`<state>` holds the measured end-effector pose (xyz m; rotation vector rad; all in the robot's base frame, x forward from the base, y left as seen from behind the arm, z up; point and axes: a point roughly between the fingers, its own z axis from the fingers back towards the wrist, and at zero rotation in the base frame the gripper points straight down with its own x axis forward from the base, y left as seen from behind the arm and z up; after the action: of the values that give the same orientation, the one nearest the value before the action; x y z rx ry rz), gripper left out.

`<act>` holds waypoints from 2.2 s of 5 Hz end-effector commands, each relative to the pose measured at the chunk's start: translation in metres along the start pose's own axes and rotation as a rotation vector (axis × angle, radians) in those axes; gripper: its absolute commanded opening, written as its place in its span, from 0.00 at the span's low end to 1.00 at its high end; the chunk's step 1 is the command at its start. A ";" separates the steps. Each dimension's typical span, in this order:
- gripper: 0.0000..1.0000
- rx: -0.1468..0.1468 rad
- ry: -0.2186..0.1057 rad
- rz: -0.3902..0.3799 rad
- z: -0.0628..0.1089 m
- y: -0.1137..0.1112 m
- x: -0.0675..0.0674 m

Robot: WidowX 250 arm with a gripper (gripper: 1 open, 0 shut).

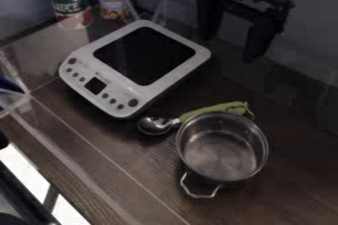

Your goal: Put silver pot on the white and black stove top

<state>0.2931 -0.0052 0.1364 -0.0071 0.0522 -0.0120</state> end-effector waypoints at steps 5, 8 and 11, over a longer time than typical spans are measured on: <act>1.00 0.058 -0.091 -0.402 -0.091 -0.017 -0.036; 1.00 0.082 -0.106 -0.504 -0.096 -0.008 -0.036; 1.00 0.088 -0.123 -0.517 -0.092 -0.004 -0.035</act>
<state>0.2497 -0.0136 0.0356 0.0492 -0.0312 -0.5301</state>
